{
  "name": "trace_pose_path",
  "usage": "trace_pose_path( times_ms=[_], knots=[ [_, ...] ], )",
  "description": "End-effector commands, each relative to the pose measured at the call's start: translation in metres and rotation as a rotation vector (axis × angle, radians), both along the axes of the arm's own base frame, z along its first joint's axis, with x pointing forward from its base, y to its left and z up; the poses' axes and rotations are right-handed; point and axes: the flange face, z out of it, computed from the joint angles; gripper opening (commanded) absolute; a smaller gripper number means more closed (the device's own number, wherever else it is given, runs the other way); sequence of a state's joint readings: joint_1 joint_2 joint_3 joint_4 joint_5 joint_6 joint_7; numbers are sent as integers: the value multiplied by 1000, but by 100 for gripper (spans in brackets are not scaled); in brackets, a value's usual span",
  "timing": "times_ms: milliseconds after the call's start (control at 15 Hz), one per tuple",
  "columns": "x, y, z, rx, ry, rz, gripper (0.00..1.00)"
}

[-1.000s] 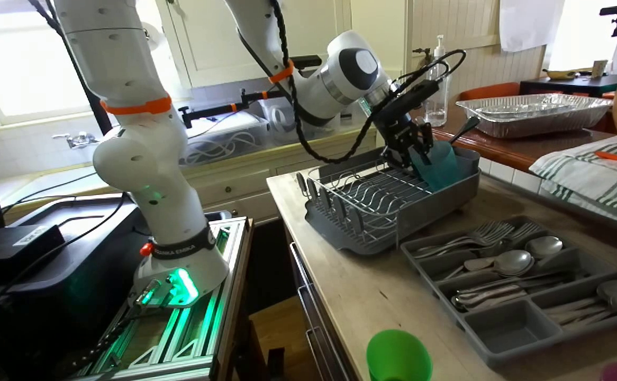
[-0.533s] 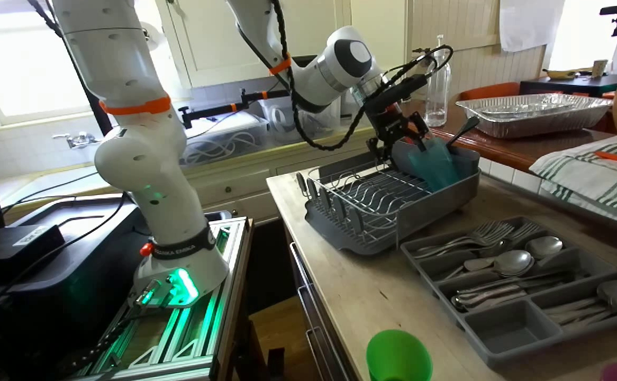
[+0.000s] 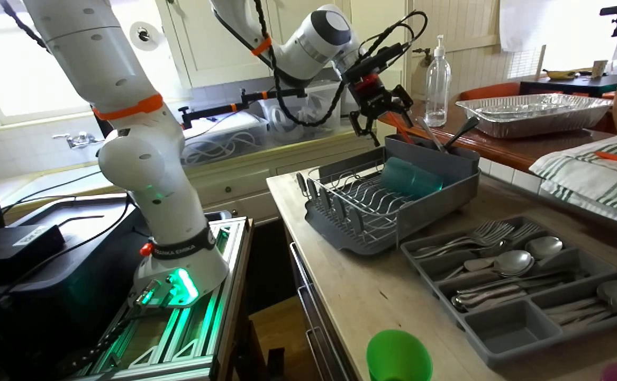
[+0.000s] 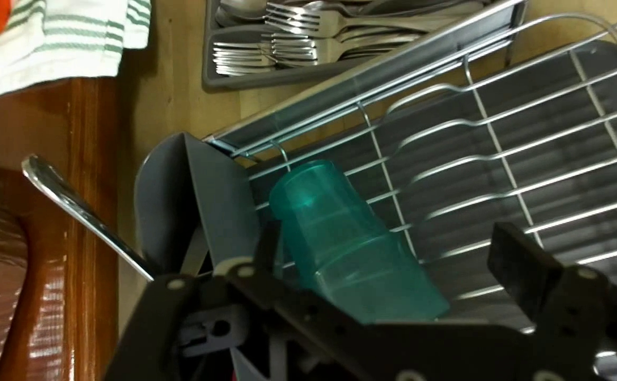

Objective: Place the blue and green cups on the drying rack

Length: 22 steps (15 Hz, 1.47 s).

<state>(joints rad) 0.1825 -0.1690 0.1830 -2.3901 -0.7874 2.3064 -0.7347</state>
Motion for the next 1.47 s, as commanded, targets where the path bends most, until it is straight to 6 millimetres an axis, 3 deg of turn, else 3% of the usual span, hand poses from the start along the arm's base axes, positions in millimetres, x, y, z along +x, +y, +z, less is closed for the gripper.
trace_pose_path(
  times_ms=[0, 200, 333, 467, 733, 867, 933, 1000, 1133, 1200, 1267, 1400],
  knots=[
    [-10, 1, 13, -10, 32, -33, 100],
    [-8, -4, 13, -42, 90, -85, 100],
    [-13, -24, 19, -87, 71, -234, 100],
    [-20, -58, 26, -100, 140, -326, 100],
    [-34, -147, 37, -17, 165, -553, 100],
    [-40, -207, 31, 40, 191, -652, 100],
    [-37, -225, 23, 78, 216, -688, 100],
    [-29, -198, 34, 6, 181, -639, 100],
    [-34, -232, 28, 45, 208, -693, 100],
    [-35, -236, 27, 51, 212, -699, 100],
    [-33, -225, 30, 71, 213, -681, 100],
    [-38, -247, 36, 130, 210, -762, 100]
  ],
)
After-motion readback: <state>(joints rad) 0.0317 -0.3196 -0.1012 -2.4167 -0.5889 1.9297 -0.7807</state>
